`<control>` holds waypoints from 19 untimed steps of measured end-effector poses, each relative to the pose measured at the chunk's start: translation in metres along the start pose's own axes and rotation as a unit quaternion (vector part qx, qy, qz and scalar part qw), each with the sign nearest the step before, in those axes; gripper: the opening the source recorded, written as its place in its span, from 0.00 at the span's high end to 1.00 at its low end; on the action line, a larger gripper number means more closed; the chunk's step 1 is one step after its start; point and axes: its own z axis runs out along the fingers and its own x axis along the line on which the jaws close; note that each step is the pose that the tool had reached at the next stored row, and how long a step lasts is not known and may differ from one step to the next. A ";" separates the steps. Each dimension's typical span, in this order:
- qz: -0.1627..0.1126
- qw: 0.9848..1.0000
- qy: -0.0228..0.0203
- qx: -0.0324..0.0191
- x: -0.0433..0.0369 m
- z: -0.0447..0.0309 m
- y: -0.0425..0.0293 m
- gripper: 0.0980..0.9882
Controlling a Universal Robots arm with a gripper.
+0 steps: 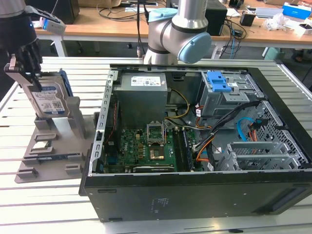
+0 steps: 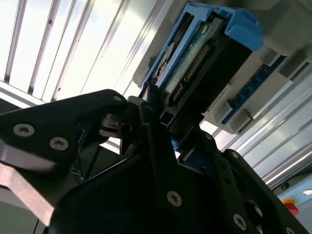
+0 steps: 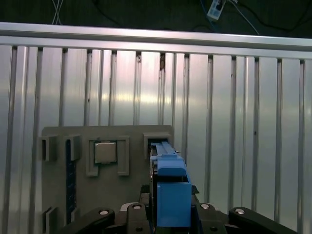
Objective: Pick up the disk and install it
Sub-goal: 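Pick up the disk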
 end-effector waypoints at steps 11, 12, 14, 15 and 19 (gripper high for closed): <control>0.000 1.000 0.000 0.000 -0.0047 -0.0341 0.0008 0.70; 0.000 1.000 0.000 0.000 -0.0052 -0.0374 0.0009 0.70; 0.000 1.000 0.000 0.000 -0.0062 -0.0448 0.0009 0.70; 0.000 1.000 0.000 0.000 -0.0069 -0.0489 0.0010 0.70; 0.000 1.000 0.000 0.000 -0.0086 -0.0652 0.0012 0.70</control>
